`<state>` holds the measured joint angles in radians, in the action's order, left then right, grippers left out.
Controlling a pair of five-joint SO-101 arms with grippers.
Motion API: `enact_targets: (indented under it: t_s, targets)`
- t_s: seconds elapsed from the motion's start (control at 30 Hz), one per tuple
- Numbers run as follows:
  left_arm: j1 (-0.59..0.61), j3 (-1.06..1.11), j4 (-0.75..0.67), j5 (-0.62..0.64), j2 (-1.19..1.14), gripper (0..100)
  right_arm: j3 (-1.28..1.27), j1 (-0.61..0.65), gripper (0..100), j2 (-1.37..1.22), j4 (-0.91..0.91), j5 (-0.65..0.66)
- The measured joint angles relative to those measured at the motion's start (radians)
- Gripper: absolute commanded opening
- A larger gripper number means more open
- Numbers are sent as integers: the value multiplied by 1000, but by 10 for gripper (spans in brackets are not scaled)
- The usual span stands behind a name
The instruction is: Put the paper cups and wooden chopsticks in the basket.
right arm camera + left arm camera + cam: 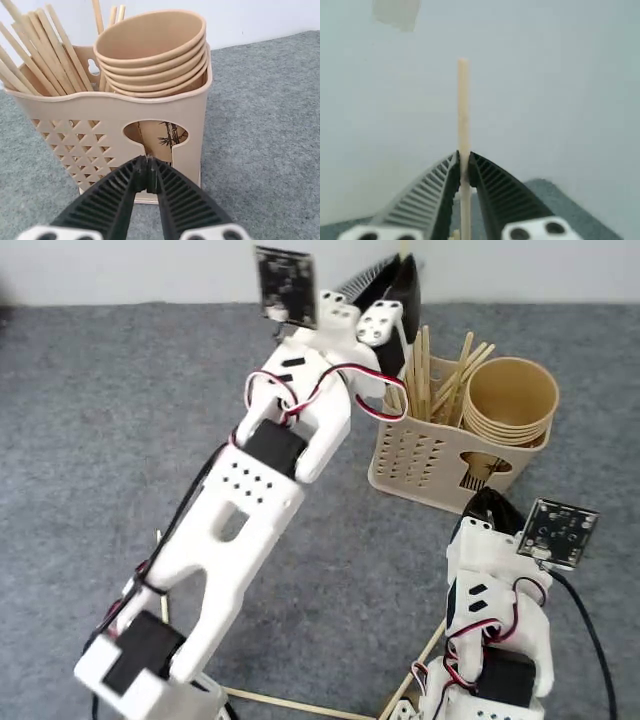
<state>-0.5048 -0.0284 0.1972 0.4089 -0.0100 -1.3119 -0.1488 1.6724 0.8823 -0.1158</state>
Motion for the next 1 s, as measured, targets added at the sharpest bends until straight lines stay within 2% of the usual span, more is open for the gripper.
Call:
enact_targets:
  t_s: [0.1, 0.23, 0.43, 0.73, 0.87, 1.0]
  targets:
    - [2, 2, 34, -37, -9, 86, -25, 20, 9, 0, 0, 0]
    - [-8, 2, 189, -44, 6, 165, -26, 20, 9, 0, 0, 0]
    - [-6, 2, 377, -20, 129, 166, -26, 21, 9, 0, 0, 0]
    - [149, 2, 721, -15, 376, 167, -9, 21, 9, 0, 38, 3]
    - [252, 2, 882, -11, 463, 167, 81, 123, 9, 6, 176, 37]
    - [373, 0, 994, -11, 528, 167, 135, 305, 9, 12, 288, 95]
